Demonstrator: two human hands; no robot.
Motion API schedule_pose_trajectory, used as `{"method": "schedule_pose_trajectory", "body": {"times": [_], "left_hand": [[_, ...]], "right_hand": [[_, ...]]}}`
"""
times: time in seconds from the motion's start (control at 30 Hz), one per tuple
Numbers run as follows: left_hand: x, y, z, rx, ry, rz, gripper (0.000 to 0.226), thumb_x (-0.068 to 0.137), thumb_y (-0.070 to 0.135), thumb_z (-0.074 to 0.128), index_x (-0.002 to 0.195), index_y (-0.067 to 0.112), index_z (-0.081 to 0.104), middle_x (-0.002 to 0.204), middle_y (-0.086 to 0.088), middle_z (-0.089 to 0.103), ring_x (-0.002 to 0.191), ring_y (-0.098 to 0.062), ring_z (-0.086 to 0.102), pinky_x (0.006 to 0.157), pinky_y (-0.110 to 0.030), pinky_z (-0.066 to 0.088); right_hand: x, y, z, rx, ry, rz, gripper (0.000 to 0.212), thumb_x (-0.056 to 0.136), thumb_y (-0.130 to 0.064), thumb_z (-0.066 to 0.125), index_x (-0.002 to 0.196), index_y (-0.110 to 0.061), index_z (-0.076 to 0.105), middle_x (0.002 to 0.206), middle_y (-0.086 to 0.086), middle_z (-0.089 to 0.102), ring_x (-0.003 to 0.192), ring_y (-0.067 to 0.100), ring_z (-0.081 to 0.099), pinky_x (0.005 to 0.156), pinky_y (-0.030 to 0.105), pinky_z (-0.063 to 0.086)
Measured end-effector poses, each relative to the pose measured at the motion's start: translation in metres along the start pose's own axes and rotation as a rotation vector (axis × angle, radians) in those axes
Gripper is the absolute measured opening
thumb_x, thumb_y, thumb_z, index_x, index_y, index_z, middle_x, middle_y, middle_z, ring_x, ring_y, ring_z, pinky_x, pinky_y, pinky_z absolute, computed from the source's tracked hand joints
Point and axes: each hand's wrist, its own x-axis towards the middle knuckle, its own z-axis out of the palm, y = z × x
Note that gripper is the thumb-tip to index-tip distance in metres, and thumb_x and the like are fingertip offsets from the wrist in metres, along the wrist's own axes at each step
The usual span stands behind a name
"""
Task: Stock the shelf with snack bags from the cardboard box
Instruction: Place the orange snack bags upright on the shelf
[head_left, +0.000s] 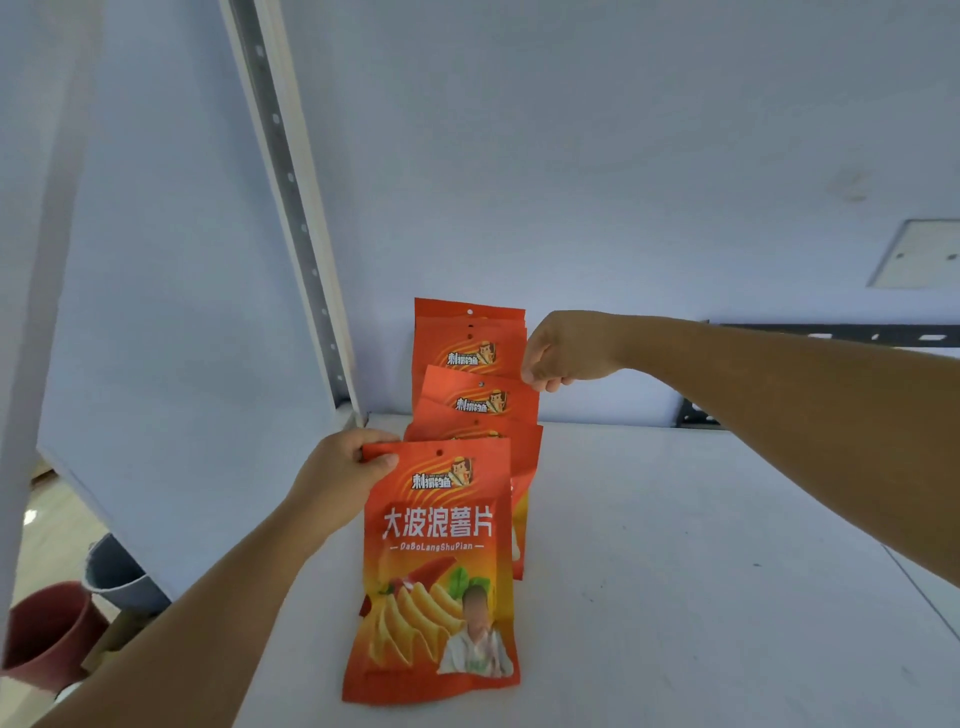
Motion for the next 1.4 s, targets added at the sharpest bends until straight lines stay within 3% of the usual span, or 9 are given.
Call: {"method": "schedule_pose_trajectory", "body": {"times": [0.17,0.3,0.43,0.63,0.87,1.0,1.17,1.3,1.4], "left_hand": [[0.003,0.02,0.006,-0.166,0.08,0.082,0.017,0.092,0.035,0.068,0.105,0.023,0.069,0.092,0.009,0.074,0.079,-0.011,0.074,0.074,-0.029,0.059],[0.01,0.037,0.007,-0.248,0.104,0.114,0.014,0.091,0.038,0.069,0.1,0.027,0.068,0.09,0.011,0.075,0.072,-0.008,0.074,0.065,-0.022,0.057],[0.014,0.036,0.011,-0.21,0.047,0.08,0.017,0.092,0.036,0.069,0.104,0.024,0.065,0.096,0.008,0.071,0.079,-0.01,0.072,0.062,-0.022,0.054],[0.017,0.027,0.012,-0.218,-0.007,0.094,0.011,0.088,0.026,0.075,0.097,0.026,0.068,0.095,0.002,0.075,0.087,-0.018,0.073,0.07,-0.032,0.058],[0.018,0.028,0.009,-0.13,-0.039,0.096,0.012,0.089,0.031,0.073,0.098,0.027,0.066,0.095,0.005,0.073,0.088,-0.015,0.071,0.066,-0.029,0.057],[0.017,0.036,0.007,-0.042,-0.022,0.122,0.021,0.09,0.039,0.069,0.103,0.024,0.064,0.097,0.007,0.07,0.085,-0.012,0.069,0.061,-0.026,0.055],[0.006,0.065,0.02,0.134,-0.084,0.301,0.01,0.09,0.033,0.07,0.098,0.029,0.066,0.096,0.012,0.069,0.089,-0.006,0.066,0.077,-0.031,0.056],[-0.011,0.105,0.054,0.111,-0.169,0.397,0.012,0.088,0.022,0.074,0.099,0.026,0.07,0.095,0.011,0.072,0.091,-0.002,0.066,0.083,-0.023,0.051],[-0.029,0.138,0.093,0.063,-0.262,0.437,0.018,0.087,0.012,0.074,0.093,0.028,0.068,0.095,0.005,0.073,0.092,-0.012,0.069,0.087,-0.027,0.053]], "right_hand": [[-0.018,0.008,0.008,-0.011,-0.001,0.041,0.018,0.092,-0.016,0.059,0.094,-0.02,0.076,0.089,-0.007,0.077,0.085,0.007,0.073,0.076,0.023,0.056],[-0.034,0.016,0.001,-0.012,0.028,0.073,0.019,0.092,-0.016,0.058,0.096,-0.019,0.076,0.091,-0.007,0.077,0.085,0.008,0.073,0.079,0.026,0.058],[-0.05,0.023,0.0,-0.012,0.047,0.099,0.017,0.093,-0.018,0.059,0.091,-0.023,0.075,0.089,-0.008,0.077,0.081,0.005,0.072,0.074,0.022,0.055],[-0.063,0.031,0.006,-0.033,0.054,0.137,0.017,0.092,-0.017,0.059,0.093,-0.021,0.076,0.086,-0.01,0.076,0.069,-0.003,0.068,0.073,0.02,0.054],[-0.081,0.036,0.011,-0.016,0.053,0.169,0.016,0.092,-0.019,0.059,0.091,-0.023,0.075,0.088,-0.009,0.077,0.078,0.002,0.072,0.075,0.02,0.054],[-0.096,0.044,0.011,-0.02,0.07,0.195,0.016,0.093,-0.022,0.06,0.089,-0.024,0.075,0.078,-0.013,0.074,0.065,-0.008,0.066,0.058,0.009,0.046],[-0.133,0.064,0.009,0.062,0.113,0.229,0.014,0.086,-0.029,0.062,0.082,-0.032,0.075,0.084,-0.007,0.076,0.078,0.005,0.068,0.078,0.026,0.055],[-0.187,0.088,0.01,0.111,0.154,0.251,0.017,0.089,-0.026,0.061,0.083,-0.036,0.074,0.086,-0.007,0.076,0.07,-0.002,0.064,0.074,0.022,0.051],[-0.24,0.112,0.015,0.183,0.218,0.282,0.014,0.09,-0.025,0.064,0.092,-0.029,0.077,0.089,-0.006,0.076,0.075,0.001,0.066,0.079,0.025,0.055]]}}
